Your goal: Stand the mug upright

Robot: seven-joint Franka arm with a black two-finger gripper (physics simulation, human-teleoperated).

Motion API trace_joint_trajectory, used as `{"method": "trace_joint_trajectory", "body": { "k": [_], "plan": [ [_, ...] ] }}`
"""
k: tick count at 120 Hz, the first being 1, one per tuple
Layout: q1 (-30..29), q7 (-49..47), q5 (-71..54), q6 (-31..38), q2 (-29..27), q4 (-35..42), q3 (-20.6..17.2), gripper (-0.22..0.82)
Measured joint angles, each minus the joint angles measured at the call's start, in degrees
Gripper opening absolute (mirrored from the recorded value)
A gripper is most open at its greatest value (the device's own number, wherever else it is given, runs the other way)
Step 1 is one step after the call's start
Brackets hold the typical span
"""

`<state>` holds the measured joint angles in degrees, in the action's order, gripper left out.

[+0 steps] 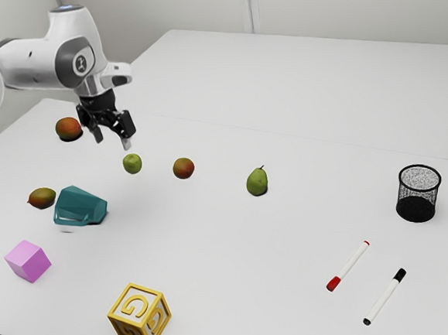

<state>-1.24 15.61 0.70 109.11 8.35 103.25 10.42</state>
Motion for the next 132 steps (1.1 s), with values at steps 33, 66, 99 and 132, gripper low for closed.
{"method": "trace_joint_trajectory", "body": {
  "k": [33, 66, 99, 132],
  "plan": [
    [-7.85, 4.29, 4.8, -1.15, 4.06, -4.25, -0.04, 0.6],
    [-19.35, 13.46, 11.96, -10.3, 14.45, -12.84, -0.55, 0.6],
    [-27.09, 21.4, 19.62, -21.3, 22.42, -19.23, -1.47, 0.6],
    [-29.31, 25.29, 27.17, -27.27, 25.69, -18.95, -0.97, 0.6]
  ]
}}
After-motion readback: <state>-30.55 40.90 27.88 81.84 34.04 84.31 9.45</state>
